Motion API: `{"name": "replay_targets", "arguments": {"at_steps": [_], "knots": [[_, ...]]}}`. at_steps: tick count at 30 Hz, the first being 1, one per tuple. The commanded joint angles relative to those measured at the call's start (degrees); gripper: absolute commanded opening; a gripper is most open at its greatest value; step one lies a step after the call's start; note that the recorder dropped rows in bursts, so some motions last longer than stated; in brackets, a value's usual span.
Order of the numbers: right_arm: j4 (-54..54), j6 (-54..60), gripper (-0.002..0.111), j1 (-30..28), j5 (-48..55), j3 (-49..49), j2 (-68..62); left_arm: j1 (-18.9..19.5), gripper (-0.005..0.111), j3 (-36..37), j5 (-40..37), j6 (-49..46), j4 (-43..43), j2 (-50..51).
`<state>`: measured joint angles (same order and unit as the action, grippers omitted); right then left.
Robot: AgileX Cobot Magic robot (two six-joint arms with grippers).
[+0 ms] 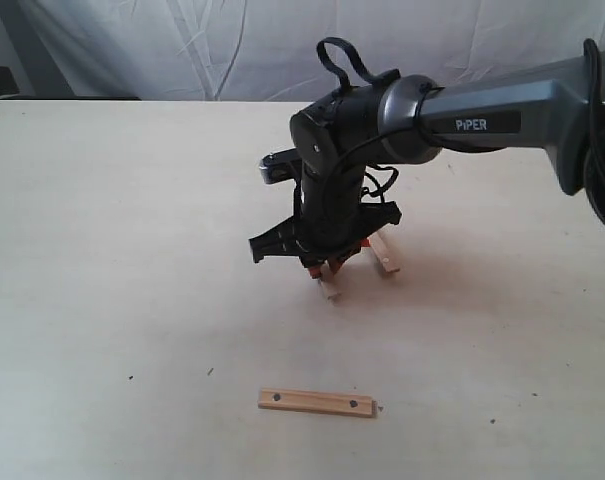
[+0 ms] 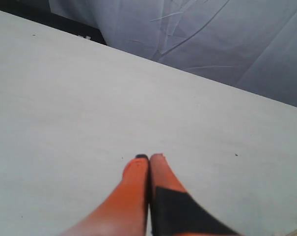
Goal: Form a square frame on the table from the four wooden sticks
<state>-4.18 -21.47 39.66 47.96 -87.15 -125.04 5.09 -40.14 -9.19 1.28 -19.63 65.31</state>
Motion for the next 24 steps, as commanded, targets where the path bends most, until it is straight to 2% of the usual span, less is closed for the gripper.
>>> {"name": "replay_targets", "arguments": {"at_steps": [1, 3, 6, 8, 11, 12, 13, 14, 15, 16, 19, 22, 24], "knots": [[-0.88, 0.42, 0.002, -0.21, -0.13, 0.23, 0.33, 0.01, 0.000, -0.21, 0.77, 0.15, -0.49, 0.09], [-0.65, 0.42, 0.016, -0.21, -0.04, 0.23, 0.33, -0.10, 0.000, -0.21, 0.45, 0.15, -0.49, 0.09], [-0.65, 0.42, 0.043, -0.21, 0.35, 0.23, 1.04, -0.11, 0.000, -0.21, 0.05, 0.15, -0.49, 0.09], [-0.21, 0.42, 0.050, -0.30, 0.72, 0.23, 2.97, -0.27, 0.000, -0.21, -0.61, 0.07, -0.49, 0.09], [-0.45, 1.77, 0.037, -4.53, 5.46, 0.80, 11.61, -7.20, 0.000, -1.08, -3.12, -11.41, 0.20, 0.09], [-0.45, 2.56, 0.027, -7.28, 5.35, 3.64, 15.54, -12.13, 0.000, -2.82, -7.73, -17.28, 0.20, 0.40], [-0.45, 2.69, 0.020, -8.58, 5.01, 5.45, 17.41, -15.21, 0.000, -3.81, -10.30, -20.74, 0.20, 0.93], [-0.45, 3.49, 0.004, -11.90, 3.33, 11.15, 22.42, -21.53, 0.000, -5.14, -13.28, -26.17, -0.02, 2.20], [-0.45, 3.49, -0.001, -13.58, 2.26, 14.33, 25.07, -24.58, 0.000, -5.44, -13.90, -28.46, 0.00, 3.28], [-0.45, 3.87, -0.001, -17.08, -0.39, 20.65, 30.64, -29.65, 0.000, -6.17, -15.13, -30.57, 0.00, 6.19], [-0.45, 5.59, -0.001, -23.48, -3.14, 31.10, 42.13, -38.81, 0.000, -9.87, -21.69, -33.36, 2.35, 17.95], [-0.45, 8.16, -0.001, -25.95, -3.14, 37.11, 51.57, -45.14, 0.002, -14.92, -24.84, -42.68, 2.90, 27.95], [-0.95, 8.93, -0.001, -26.28, -2.24, 37.88, 55.80, -48.35, 0.011, -17.20, -24.84, -47.95, 2.90, 32.45]]}}
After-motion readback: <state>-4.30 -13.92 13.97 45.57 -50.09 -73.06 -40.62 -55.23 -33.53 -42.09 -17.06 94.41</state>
